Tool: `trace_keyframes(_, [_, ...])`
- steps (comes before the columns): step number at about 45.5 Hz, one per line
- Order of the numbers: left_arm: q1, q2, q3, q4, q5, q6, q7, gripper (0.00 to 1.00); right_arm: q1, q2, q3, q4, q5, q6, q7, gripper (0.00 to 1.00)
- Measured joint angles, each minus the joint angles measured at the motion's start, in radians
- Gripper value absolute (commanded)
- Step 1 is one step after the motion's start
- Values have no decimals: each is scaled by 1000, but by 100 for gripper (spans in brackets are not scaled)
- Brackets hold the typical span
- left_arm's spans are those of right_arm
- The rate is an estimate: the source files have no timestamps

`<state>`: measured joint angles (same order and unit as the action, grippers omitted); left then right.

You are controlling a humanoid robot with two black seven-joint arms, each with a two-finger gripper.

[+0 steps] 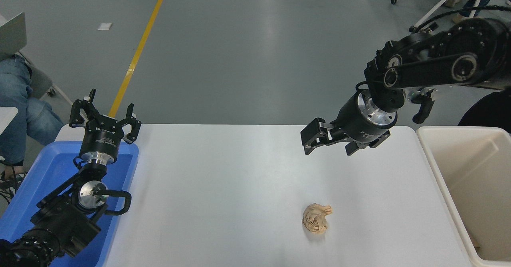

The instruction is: Pick up paper ball place in dustbin

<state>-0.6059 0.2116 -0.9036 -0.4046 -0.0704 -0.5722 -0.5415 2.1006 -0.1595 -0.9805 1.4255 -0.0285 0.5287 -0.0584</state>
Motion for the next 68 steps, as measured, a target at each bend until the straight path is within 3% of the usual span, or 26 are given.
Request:
trace_keyframes(56, [0, 0, 0, 0, 0, 0, 0, 99, -397, 152, 187, -403, 37, -11, -2, 100])
trace_keyframes(62, [0, 0, 0, 0, 0, 0, 0, 99, -433, 156, 184, -435, 15, -20, -13, 100])
trace_keyframes(68, [0, 0, 0, 0, 0, 0, 0, 99, -468, 158, 182, -462, -9, -36, -52, 100])
